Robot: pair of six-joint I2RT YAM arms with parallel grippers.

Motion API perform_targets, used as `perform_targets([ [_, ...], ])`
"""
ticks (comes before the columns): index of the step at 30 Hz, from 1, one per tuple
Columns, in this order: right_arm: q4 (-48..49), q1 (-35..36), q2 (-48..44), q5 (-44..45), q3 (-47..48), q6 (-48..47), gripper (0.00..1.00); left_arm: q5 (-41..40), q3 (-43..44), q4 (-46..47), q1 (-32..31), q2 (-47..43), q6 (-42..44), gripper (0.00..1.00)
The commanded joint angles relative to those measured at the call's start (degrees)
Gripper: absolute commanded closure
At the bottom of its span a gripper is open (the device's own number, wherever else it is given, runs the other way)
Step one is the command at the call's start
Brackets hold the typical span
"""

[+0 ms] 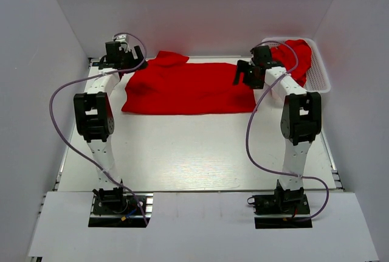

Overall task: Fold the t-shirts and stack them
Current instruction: Fold the flattened tshirt in 1/3 of the way

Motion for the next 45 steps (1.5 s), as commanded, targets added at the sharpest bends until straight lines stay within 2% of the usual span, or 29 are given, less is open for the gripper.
perform_targets([
  [1, 2.85, 0.83, -4.91, -7.99, -3.61, -3.34, 0.1, 0.84, -6.81, -1.57, -0.92, -9.78, -1.19, 0.0],
  [6, 5.04, 0.92, -4.48, -8.96, -9.76, -1.59, 0.1, 8.23, -20.8, 3.69, -1.45, -14.7, -5.14, 0.0],
  [9, 7.42, 0.57, -3.95, -9.41, -12.83, -0.01, 0.1, 8.24, -29.76, 4.85, -1.45, -15.41, -6.99, 0.0],
  [18, 9.87, -0.22, -3.94, -8.18, -23.54, 3.42, 0.1, 3.67, -41.01, -0.42, -0.22, -14.79, -8.67, 0.0],
  [22, 10.5, -0.22, -9.46, -9.06, -34.96, 5.52, 0.1, 0.78, -51.04, -4.72, -0.22, -24.16, -12.08, 0.0],
  [24, 9.53, 0.13, -13.59, -9.76, -40.51, 7.1, 0.1, -0.98, -57.28, -11.56, -1.01, -28.83, -13.85, 0.0],
  [25, 9.18, 0.31, -16.66, -9.76, -46.71, 7.81, 0.1, -3.52, -59.04, -14.11, -1.54, -31.47, -15.86, 0.0],
  [26, 9.0, 0.31, -18.26, -11.06, -48.34, 7.99, 0.1, -4.24, -62.01, -19.79, -1.54, -37.15, -16.92, 0.0],
  [28, 7.08, 0.48, -23.54, -11.87, -53.76, 8.08, 0.1, -3.72, -65.19, -23.96, -1.54, -43.33, -18.33, 0.0],
  [29, 6.55, 0.57, -26.85, -14.83, -54.5, 6.69, 0.1, -5.02, -66.08, -28.68, -1.54, -49.62, -19.91, 0.0],
  [31, 4.8, 1.27, -28.64, -15.99, -55.82, 5.63, 0.1, -6.69, -66.09, -32.05, -1.54, -55.02, -19.92, 0.0],
  [33, 3.56, 1.8, -30.92, -17.76, -54.25, 3.69, 0.1, -8.02, -62.23, -33.38, -1.54, -58.9, -20.54, 0.0],
  [37, 2.94, 2.42, -33.39, -17.58, -46.26, -0.79, 0.1, -10.22, -53.71, -27.34, -1.54, -60.94, -17.65, 0.0],
  [41, 5.29, 2.42, -31.29, -11.71, -35.72, -0.37, 0.1, -11.01, -43.89, -19.68, -1.54, -53.22, -15.26, 0.0],
  [43, 7.58, 2.5, -30.15, -10.03, -32.81, -0.1, 0.1, -11.02, -39.92, -18.1, -0.93, -45.59, -14.03, 0.0],
  [44, 12.47, 2.68, -28.75, -9.85, -31.58, 0.34, 0.1, -11.71, -35.54, -17.22, -0.4, -42.69, -13.25, 0.0],
  [45, 13.65, 2.25, -27.17, -8.54, -30.09, 0.61, 0.1, -12.33, -33.24, -16.52, -0.4, -36.22, -11.33, 0.0],
])
